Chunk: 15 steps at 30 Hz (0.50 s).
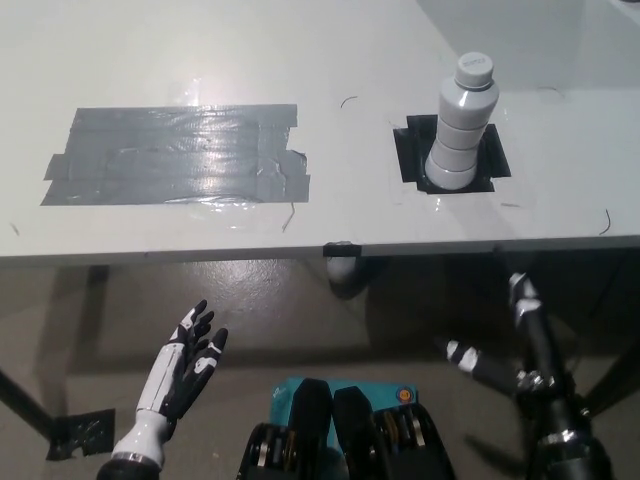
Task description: A white bottle is kept in the middle of the desk infront of the robot and the robot picks it up with its right hand and passes it to a person
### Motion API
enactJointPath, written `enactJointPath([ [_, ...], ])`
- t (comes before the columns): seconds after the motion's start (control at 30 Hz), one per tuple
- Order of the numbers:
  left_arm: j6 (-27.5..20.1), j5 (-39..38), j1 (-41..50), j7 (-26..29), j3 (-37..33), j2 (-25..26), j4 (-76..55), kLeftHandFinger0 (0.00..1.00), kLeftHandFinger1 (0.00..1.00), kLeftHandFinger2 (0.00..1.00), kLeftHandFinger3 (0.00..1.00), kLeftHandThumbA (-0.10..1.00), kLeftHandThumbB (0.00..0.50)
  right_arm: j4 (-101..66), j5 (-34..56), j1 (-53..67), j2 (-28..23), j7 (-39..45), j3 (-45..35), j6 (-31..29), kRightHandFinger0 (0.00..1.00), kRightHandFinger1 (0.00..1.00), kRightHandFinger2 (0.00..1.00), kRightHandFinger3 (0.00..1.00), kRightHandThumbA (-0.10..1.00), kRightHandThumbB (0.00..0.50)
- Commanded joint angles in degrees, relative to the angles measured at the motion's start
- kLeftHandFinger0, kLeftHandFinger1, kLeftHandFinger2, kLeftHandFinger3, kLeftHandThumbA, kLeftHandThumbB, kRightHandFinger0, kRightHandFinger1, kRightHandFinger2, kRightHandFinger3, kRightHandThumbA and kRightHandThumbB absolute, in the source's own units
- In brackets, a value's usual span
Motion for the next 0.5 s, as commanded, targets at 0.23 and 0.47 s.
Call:
enactJointPath([
  [0.23,-3.05,1.12,-1.05,1.92,0.53,0.53,-0.73,1.00,1.00,1.00,1.00,0.75,0.069,-12.30,-0.08,-9.15,0.28,-2.37,-5.97,4.35,1.00,1.00,1.00,1.00,1.00,0.274],
  [0.47,-3.43,0.75,-1.22,1.62,0.81,0.35,-0.09,1.00,1.00,1.00,1.00,0.77,0.104,-1.65,4.74,-18.06,-1.52,-0.33,-8.31,11.40,1.00,1.00,1.00,1.00,1.00,0.316],
])
